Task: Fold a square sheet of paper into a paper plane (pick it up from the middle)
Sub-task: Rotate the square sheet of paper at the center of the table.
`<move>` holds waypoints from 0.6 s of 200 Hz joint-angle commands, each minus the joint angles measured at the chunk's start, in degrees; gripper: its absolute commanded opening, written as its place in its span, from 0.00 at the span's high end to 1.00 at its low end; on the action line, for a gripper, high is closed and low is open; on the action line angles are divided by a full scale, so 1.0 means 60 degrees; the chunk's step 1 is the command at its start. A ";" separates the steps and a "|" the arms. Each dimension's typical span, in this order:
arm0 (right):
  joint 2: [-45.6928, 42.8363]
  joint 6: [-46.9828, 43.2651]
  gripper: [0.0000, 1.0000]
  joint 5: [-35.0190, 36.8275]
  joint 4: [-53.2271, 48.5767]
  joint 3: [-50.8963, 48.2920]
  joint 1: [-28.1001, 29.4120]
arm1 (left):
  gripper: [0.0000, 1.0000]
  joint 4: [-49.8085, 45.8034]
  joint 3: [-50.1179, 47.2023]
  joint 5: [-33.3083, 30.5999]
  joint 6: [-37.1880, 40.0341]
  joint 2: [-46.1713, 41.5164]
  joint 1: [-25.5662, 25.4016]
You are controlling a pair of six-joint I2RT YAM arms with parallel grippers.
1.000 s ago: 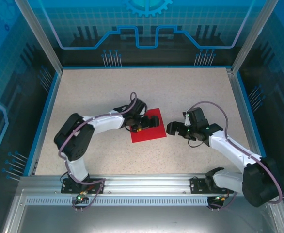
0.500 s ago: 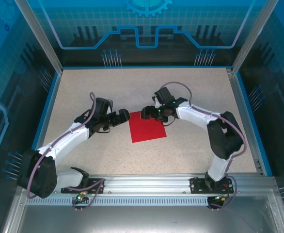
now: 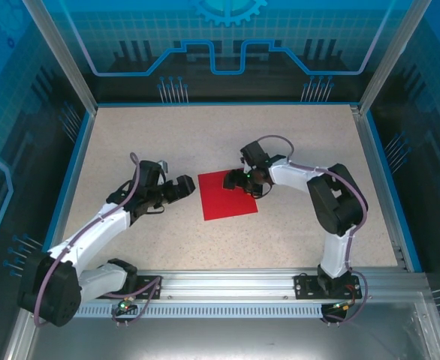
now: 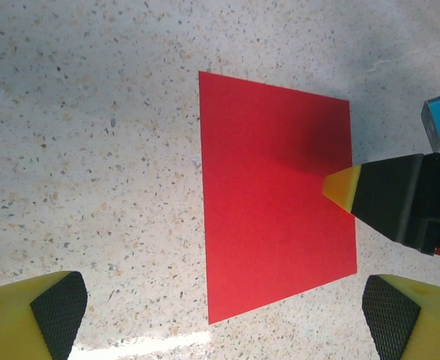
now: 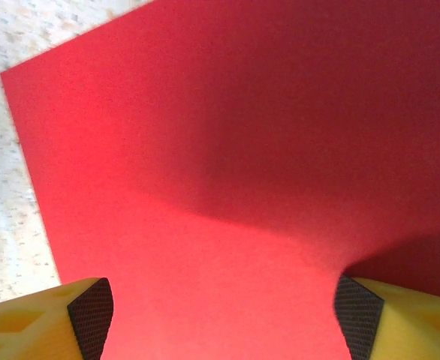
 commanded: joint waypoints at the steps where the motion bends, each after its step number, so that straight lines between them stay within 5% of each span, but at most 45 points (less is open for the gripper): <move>1: -0.0205 0.0535 0.18 0.0298 -0.0289 -0.1120 0.0193 | 0.01 0.0066 -0.0387 -0.0046 0.0126 -0.0387 0.0095; 46: -0.1034 0.0464 0.18 0.0955 -0.0537 -0.2128 0.0511 | 0.01 0.0414 -0.0970 0.0263 0.0272 -0.1133 0.0095; 120: -0.1086 -0.0073 0.19 0.1652 -0.1497 -0.0295 0.1948 | 0.01 0.0334 -0.1421 0.0212 0.0483 -0.2021 0.0095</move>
